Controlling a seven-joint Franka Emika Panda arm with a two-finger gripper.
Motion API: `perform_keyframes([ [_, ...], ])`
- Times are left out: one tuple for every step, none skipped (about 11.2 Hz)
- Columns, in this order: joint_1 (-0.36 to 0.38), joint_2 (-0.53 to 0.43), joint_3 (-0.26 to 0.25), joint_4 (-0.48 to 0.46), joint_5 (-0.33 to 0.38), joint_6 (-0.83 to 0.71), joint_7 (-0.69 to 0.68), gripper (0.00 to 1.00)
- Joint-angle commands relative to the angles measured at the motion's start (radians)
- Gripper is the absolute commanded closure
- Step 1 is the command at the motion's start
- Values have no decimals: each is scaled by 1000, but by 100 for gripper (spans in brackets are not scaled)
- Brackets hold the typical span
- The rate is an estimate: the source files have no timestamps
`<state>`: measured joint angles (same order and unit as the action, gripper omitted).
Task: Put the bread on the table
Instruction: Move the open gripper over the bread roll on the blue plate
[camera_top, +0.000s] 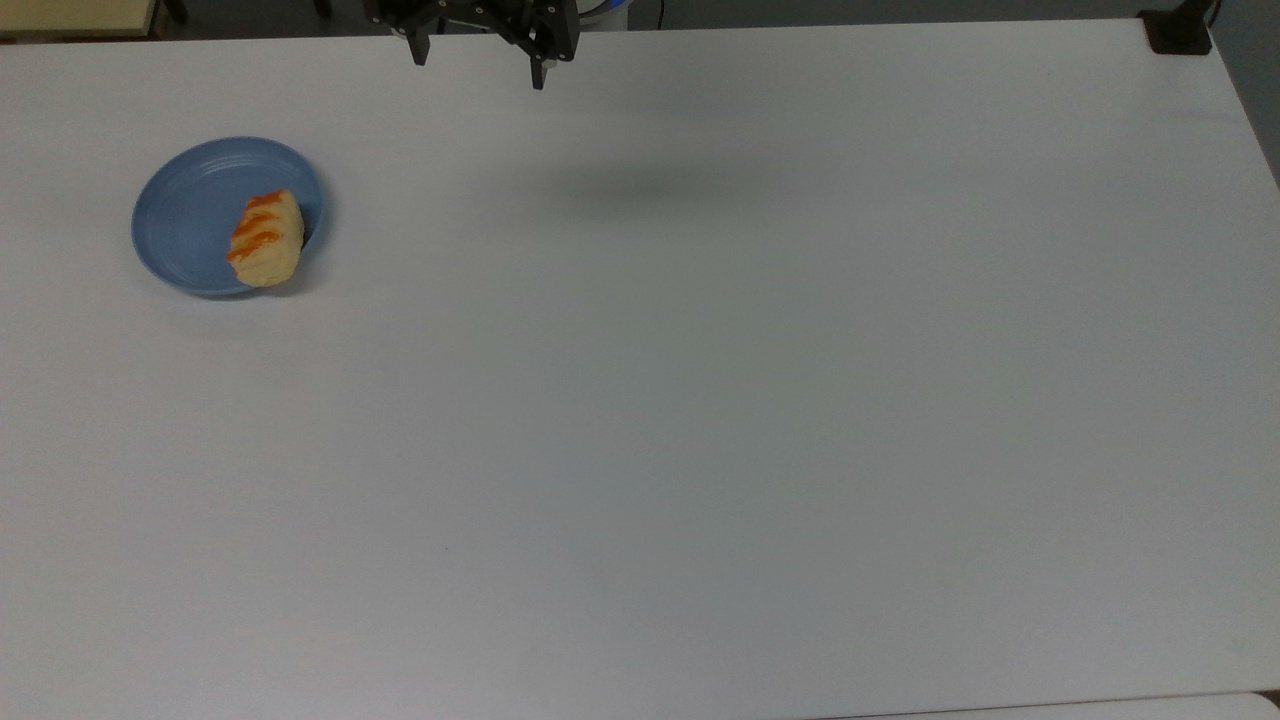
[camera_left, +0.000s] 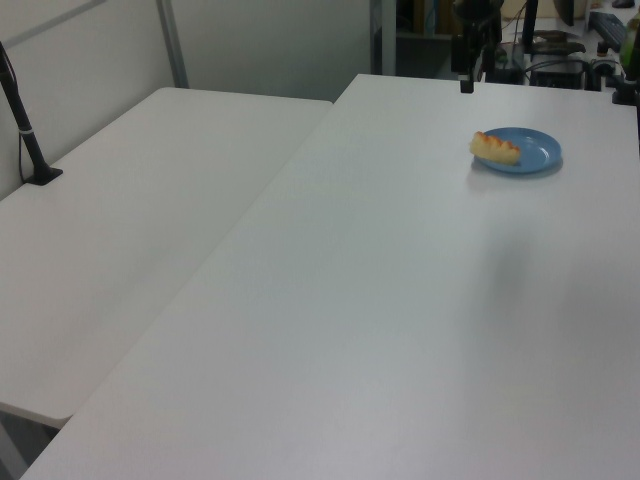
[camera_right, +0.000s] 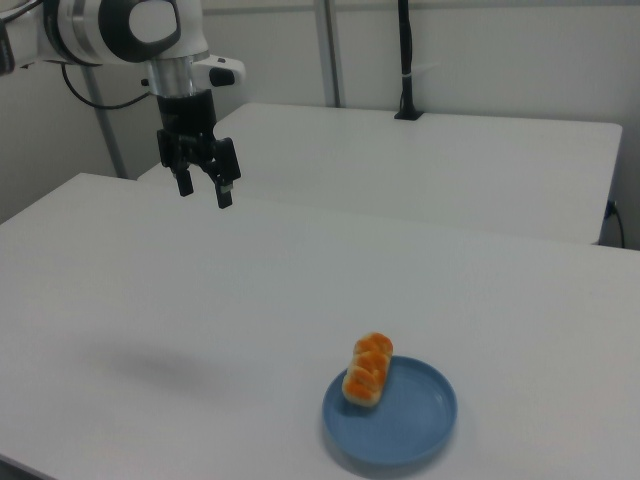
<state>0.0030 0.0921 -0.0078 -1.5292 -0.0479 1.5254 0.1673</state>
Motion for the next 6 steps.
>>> perform_keyframes([
  [18,-14,-94,-2,29,-10,-146,0],
  [18,-12,-107,-2,29,-2,-159,0],
  [18,-9,-133,-11,31,28,-173,0],
  [17,-2,-161,-25,31,57,-213,0],
  [15,3,-188,-43,31,83,-259,0],
  [15,9,-225,-75,31,113,-305,0],
])
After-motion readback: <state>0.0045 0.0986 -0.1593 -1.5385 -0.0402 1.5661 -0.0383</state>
